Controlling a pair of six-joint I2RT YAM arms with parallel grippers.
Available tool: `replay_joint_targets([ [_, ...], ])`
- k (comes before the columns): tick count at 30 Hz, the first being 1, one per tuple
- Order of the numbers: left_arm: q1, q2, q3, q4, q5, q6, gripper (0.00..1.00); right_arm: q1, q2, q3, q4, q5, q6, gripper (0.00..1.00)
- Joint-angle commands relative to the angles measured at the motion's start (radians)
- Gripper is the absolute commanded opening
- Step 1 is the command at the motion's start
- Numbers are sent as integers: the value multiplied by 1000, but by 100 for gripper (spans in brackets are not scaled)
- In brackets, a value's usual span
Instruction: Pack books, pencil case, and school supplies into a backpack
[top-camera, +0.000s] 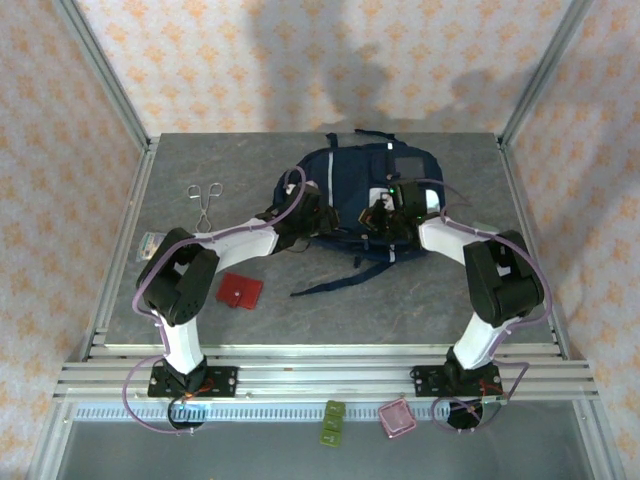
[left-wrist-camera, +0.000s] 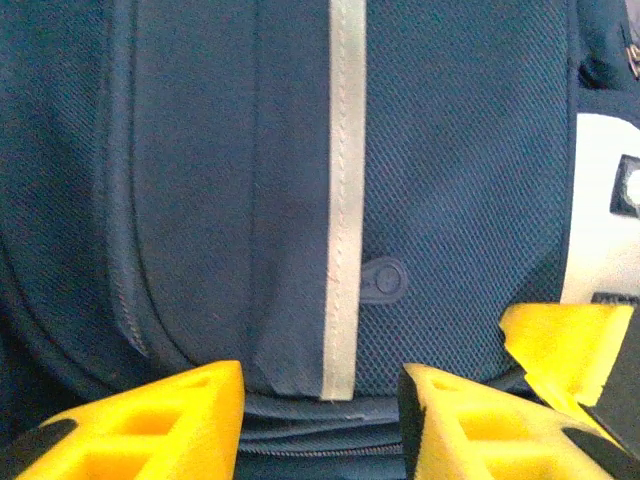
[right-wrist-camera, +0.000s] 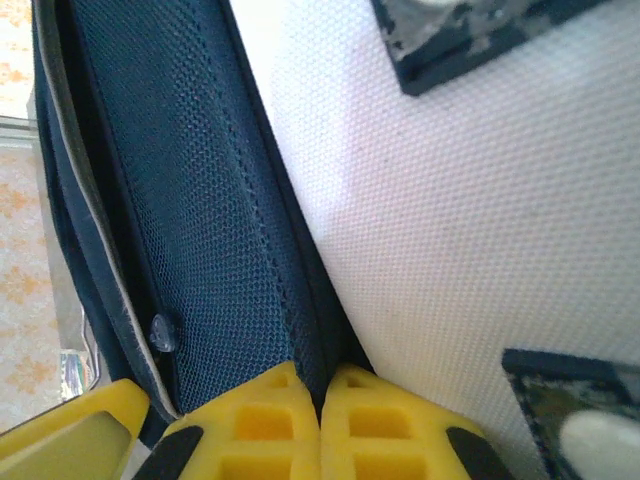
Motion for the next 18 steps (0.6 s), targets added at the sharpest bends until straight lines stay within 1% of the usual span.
replay_joint_targets([
  [1,-33,-40,9,-6,-56,44,47,2,-32,26,69,-15,4,0],
  [9,-91,-108,-34,21,-175,59,50,1,-193,21,113,6,38,0],
  [14,-121,-96,-10,8,-249,67,57,1,-214,10,150,-29,76,0],
  [18,-140,-58,29,8,-271,81,58,4,-221,-3,158,-33,80,0],
])
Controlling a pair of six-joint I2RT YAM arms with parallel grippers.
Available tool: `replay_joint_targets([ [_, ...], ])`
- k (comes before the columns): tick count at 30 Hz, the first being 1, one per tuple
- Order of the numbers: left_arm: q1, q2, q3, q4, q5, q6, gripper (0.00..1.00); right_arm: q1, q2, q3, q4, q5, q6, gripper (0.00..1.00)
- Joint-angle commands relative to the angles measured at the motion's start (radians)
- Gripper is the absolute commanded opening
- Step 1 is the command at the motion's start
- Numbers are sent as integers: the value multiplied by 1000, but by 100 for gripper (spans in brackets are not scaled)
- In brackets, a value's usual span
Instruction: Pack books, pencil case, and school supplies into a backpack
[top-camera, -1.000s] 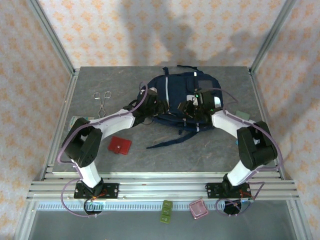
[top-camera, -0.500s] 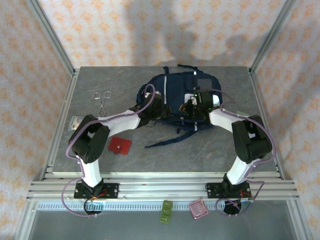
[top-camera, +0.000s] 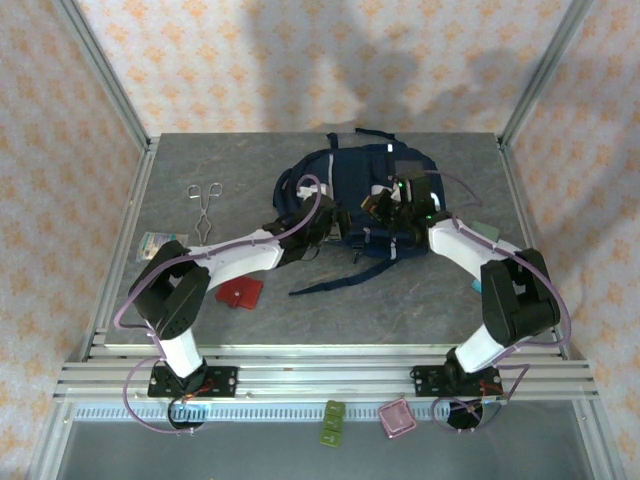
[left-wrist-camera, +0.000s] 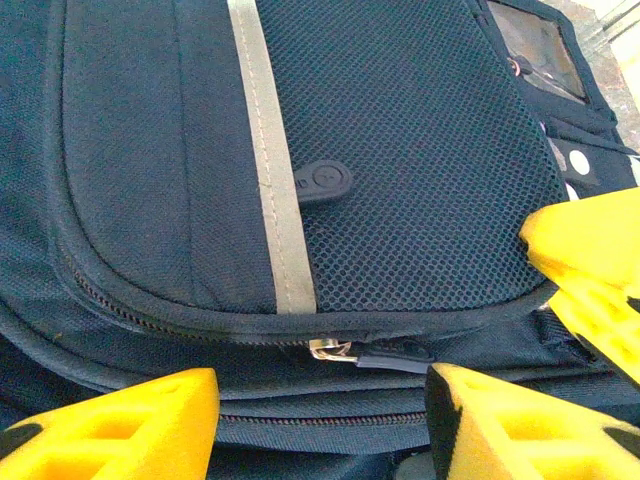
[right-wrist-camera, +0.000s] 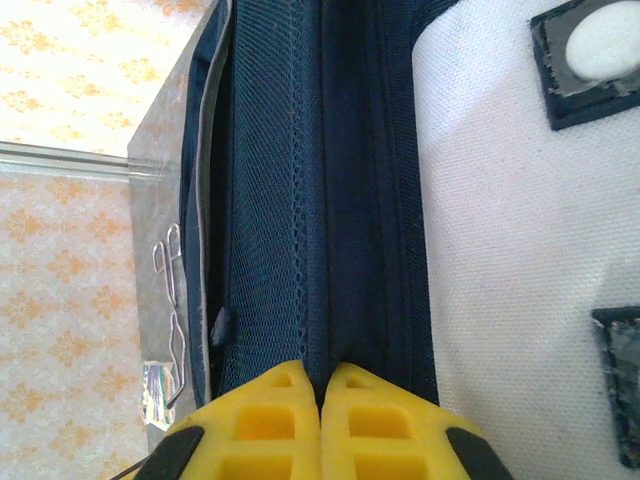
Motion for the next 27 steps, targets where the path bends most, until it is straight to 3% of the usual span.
replay_joint_targets([
  [1,-26,38,59,7,-68,38,58,6,-77,4,151,-40,14,0],
  [6,-74,96,126,-19,-115,104,58,8,-78,8,152,-40,14,0],
  [12,-75,155,213,-125,-186,85,56,9,-87,3,160,-43,19,0],
  [14,-74,200,227,-153,-216,79,49,10,-94,2,160,-40,19,0],
  [15,-74,211,233,-166,-235,64,41,9,-96,4,160,-41,19,0],
  [17,-70,228,253,-200,-265,32,10,9,-101,5,160,-46,20,0],
  [18,-65,235,266,-218,-267,24,9,9,-104,5,160,-46,20,0],
  [19,-59,239,272,-223,-258,23,12,9,-106,4,160,-45,19,0],
  [21,-51,235,267,-206,-228,22,29,9,-109,4,157,-45,16,0],
  [23,-45,223,246,-153,-175,36,38,9,-108,3,157,-52,19,0],
  [27,-40,231,244,-93,-114,48,40,10,-112,-5,169,-55,26,0],
])
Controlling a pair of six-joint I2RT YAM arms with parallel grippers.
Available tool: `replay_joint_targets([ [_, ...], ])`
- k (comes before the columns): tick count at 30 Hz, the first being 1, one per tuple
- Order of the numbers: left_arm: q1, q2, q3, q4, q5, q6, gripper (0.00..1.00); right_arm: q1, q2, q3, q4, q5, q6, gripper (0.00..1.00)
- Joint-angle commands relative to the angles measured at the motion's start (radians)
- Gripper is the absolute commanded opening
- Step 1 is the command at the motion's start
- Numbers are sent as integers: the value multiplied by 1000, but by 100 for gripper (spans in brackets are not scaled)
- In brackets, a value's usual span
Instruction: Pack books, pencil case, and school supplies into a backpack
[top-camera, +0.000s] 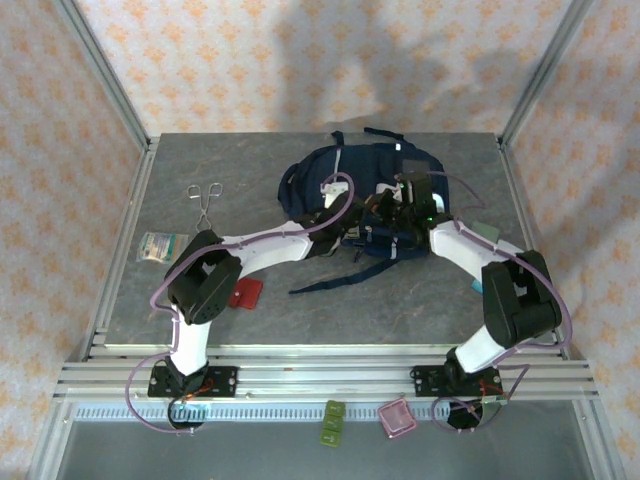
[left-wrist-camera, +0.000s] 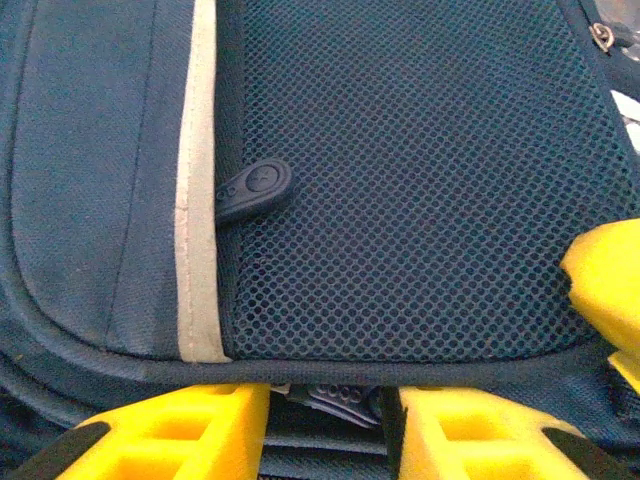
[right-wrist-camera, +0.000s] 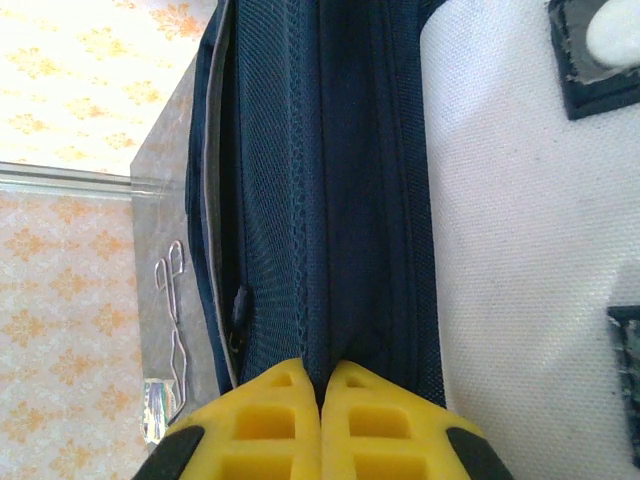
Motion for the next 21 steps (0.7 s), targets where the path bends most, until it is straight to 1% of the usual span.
replay_joint_targets([
  [1,20,40,12,50,43,18,40,16,-100,15,140,-85,13,0],
  [2,21,53,29,40,39,18,40,19,-98,15,143,-85,13,0],
  [3,25,63,37,41,53,18,38,22,-96,15,144,-87,13,0],
  [4,32,71,39,51,80,15,25,25,-92,15,144,-88,14,0],
  [5,38,76,37,61,99,4,15,29,-90,15,143,-90,15,0],
  [7,50,79,33,64,113,-13,8,30,-89,15,142,-90,13,0],
  [8,56,76,30,61,120,-14,1,30,-90,13,141,-89,12,0],
  [13,90,23,-6,25,151,0,0,27,-96,24,112,-69,-12,0],
  [16,124,-34,-29,-26,199,33,0,19,-94,26,93,-63,-22,0],
  [17,136,-60,-34,-45,217,66,0,15,-93,24,85,-61,-25,0],
  [19,153,-94,-29,-110,210,113,0,9,-90,23,71,-60,-35,0],
  [21,162,-106,-7,-192,162,160,0,7,-94,14,64,-50,-43,0],
])
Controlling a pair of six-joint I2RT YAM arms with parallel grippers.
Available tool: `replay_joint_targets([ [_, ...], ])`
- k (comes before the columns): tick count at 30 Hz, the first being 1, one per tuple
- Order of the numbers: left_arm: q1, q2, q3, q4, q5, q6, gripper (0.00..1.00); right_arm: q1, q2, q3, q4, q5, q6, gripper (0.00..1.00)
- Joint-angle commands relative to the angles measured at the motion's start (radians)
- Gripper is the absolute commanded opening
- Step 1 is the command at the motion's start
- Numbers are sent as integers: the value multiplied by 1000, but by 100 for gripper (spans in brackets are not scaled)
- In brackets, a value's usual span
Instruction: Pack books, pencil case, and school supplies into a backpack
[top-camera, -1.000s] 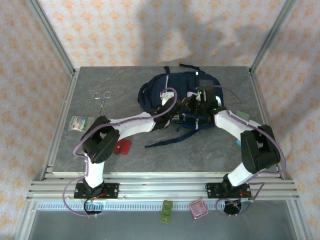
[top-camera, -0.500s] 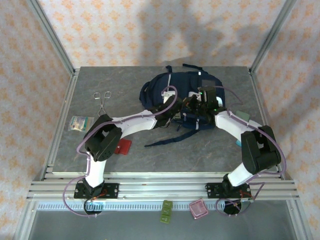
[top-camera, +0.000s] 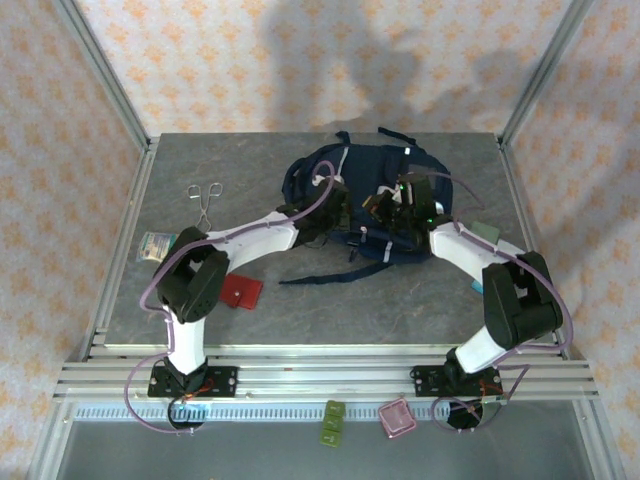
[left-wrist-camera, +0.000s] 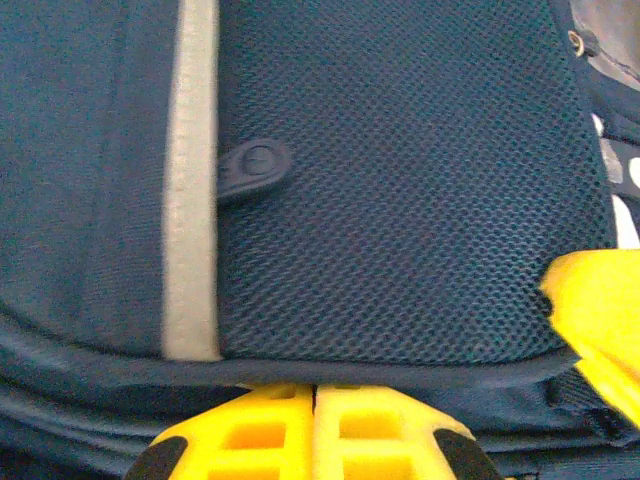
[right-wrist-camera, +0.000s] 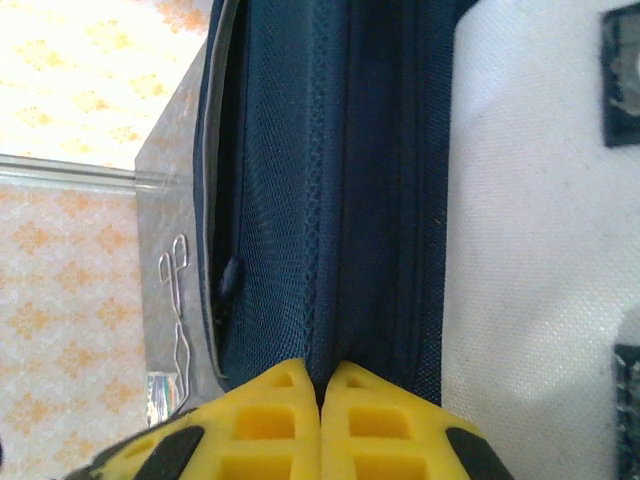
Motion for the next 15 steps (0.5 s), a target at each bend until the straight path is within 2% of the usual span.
replay_joint_targets([
  [1,61,-47,18,-184,-118,106,0,2,-85,19,56,-41,-39,0],
  [9,77,-56,7,-252,-281,135,0,0,-94,-5,46,-30,-48,0],
  [11,80,-66,-9,-226,-254,138,0,0,-92,-5,41,-40,-51,0],
  [13,80,-83,-23,-189,-173,140,0,0,-95,-8,38,-41,-54,0],
  [14,79,-94,-32,-162,-125,132,3,1,-98,-9,39,-42,-57,0],
  [15,77,-103,-38,-142,-94,119,15,0,-99,-10,42,-49,-59,0],
])
